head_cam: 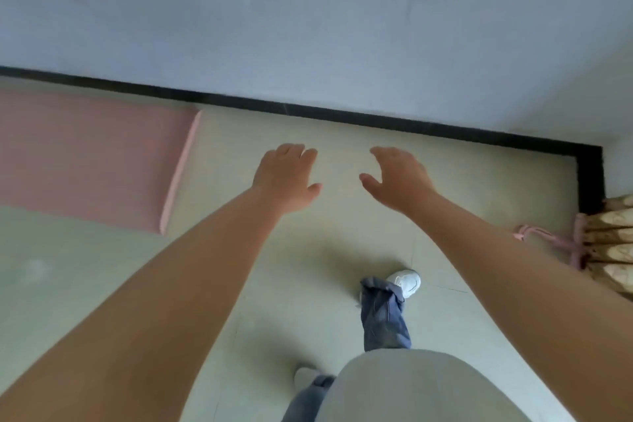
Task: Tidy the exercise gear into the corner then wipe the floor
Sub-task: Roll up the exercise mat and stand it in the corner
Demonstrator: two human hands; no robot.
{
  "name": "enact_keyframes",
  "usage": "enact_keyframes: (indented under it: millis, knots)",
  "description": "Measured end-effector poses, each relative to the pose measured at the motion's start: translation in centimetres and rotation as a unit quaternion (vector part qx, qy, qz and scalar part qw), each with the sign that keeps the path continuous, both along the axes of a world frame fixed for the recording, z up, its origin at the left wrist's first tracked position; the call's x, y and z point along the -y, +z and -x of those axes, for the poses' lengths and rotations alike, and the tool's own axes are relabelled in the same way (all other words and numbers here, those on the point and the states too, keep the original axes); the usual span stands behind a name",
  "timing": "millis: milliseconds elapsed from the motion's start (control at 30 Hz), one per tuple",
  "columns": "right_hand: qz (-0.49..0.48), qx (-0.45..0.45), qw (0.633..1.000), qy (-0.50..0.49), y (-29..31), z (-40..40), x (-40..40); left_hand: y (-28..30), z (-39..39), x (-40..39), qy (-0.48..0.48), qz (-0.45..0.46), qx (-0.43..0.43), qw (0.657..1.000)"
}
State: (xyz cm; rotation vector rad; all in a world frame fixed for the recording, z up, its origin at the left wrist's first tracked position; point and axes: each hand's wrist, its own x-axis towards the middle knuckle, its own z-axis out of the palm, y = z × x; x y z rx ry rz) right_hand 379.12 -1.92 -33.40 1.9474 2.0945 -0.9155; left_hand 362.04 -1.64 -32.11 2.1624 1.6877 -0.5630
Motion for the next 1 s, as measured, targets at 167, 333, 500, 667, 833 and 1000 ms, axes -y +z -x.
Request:
enact_keyframes:
  millis: [167, 333, 500, 667, 833, 1000]
  knots:
    - [-0.009, -0.001, 0.986, 0.165, 1.9, 15.2, 9.1, 2.4, 15.6, 14.7, 0.171, 0.011, -0.011, 0.985]
    - [-0.005, 0.009, 0.954, 0.300, 3.9, 28.9, 16.4, 4.6, 27.8, 26.4, 0.323, 0.000, -0.011, 0.946]
    - [-0.005, 0.014, 0.922, 0.388, 4.3, 40.1, 19.7, 4.3, 36.8, 32.6, 0.417, -0.011, -0.010, 0.909]
    - [-0.007, 0.018, 0.904, 0.428, 3.4, 51.3, 18.8, 3.4, 46.4, 32.8, 0.464, -0.016, -0.025, 0.885]
    - [0.004, 0.016, 0.892, 0.451, 3.1, 64.1, 15.7, 3.9, 58.0, 29.3, 0.487, -0.022, -0.026, 0.873]
    - [0.038, 0.020, 0.889, 0.455, 2.7, 74.5, 13.8, 3.9, 67.2, 27.4, 0.490, -0.012, -0.017, 0.872]
